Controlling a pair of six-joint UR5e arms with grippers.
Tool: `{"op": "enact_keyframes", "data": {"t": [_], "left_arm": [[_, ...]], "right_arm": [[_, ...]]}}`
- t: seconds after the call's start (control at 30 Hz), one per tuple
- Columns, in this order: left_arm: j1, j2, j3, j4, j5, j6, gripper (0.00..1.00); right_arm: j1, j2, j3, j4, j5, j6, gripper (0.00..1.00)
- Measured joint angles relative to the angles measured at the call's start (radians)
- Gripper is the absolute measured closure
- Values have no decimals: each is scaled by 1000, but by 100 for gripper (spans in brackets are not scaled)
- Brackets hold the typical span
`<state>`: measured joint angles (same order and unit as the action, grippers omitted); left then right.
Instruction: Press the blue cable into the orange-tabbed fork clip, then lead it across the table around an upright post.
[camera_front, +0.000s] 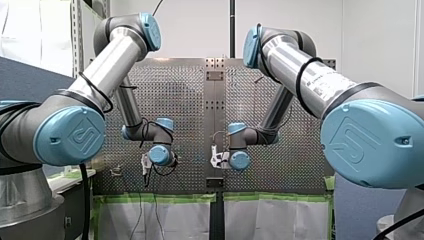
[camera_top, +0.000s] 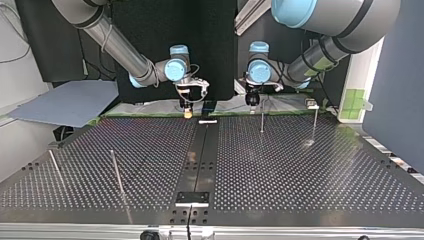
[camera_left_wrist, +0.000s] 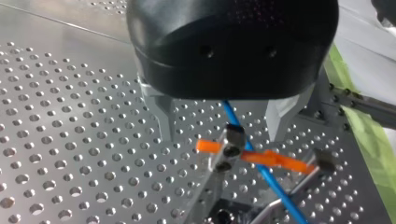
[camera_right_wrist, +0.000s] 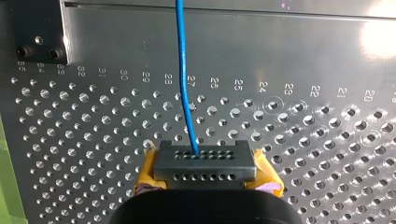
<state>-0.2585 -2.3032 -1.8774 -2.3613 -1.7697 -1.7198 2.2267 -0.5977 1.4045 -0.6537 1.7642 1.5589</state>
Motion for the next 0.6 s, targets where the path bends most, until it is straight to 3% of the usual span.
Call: {"op": "enact_keyframes", "data": {"t": [0.07, 0.1, 0.13, 0.17, 0.2, 0.27, 0.3, 0.33, 0.37, 0.6], "left_arm": [[0, 0, 0, 0, -8, 8, 29], [0, 0, 0, 0, -14, 15, 29], [0, 0, 0, 0, -18, 20, 36], [0, 0, 0, 0, -21, 25, 61], [0, 0, 0, 0, -23, 31, 61], [0, 0, 0, 0, -26, 39, 85], [0, 0, 0, 0, -26, 44, 85], [-1, 0, 0, 0, -26, 48, 96], [-1, 0, 0, 0, -26, 53, 100], [-1, 0, 0, 0, -27, 73, 100]], "right_arm": [[0, 0, 0, 0, 0, 0, 100], [0, 0, 0, 0, 0, 0, 100], [0, 0, 0, 0, 0, 0, 100], [0, 0, 0, 0, 0, 0, 100], [-1, 0, 0, 0, 0, 0, 100], [-1, 0, 0, 0, 0, 0, 100], [-1, 0, 0, 0, 0, 0, 100], [-1, 0, 0, 0, 0, 0, 100], [-1, 0, 0, 0, 0, 1, 100], [-1, 0, 0, 0, -2, 1, 100]]}}
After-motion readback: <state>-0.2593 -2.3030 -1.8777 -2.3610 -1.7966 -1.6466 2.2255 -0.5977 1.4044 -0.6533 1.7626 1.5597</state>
